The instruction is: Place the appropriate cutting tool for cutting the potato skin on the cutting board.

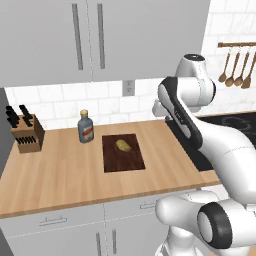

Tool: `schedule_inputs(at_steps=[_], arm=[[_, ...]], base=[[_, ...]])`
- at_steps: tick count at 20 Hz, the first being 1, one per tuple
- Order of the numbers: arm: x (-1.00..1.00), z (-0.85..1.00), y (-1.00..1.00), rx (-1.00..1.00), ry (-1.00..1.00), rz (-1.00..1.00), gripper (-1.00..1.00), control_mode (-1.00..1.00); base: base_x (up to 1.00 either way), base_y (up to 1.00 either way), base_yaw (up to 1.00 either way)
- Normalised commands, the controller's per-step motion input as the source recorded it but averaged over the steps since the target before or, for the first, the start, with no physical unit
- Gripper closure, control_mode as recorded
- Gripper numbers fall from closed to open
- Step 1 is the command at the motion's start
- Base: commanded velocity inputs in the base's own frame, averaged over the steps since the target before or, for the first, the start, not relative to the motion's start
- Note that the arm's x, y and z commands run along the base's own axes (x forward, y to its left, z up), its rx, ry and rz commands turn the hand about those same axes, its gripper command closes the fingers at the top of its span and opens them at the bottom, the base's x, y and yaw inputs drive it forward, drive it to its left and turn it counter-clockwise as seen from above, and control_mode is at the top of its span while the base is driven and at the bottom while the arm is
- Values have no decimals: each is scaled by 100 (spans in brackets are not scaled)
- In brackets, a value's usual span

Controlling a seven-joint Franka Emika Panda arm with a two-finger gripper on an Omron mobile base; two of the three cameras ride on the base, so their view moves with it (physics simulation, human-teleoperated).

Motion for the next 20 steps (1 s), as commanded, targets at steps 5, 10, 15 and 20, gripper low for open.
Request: schedule_inputs(at_steps=[5,10,15,20], arm=[[-17,-10,-5,0,0,0,-100,-100],[-93,-67,-50,-8,0,0,-100,-100],[-99,-46,-100,0,0,0,-100,-100],[-52,-20,-100,7,7,-4,-100,-100]], base=[[0,0,0],[0,0,0],[0,0,0],[0,0,0]])
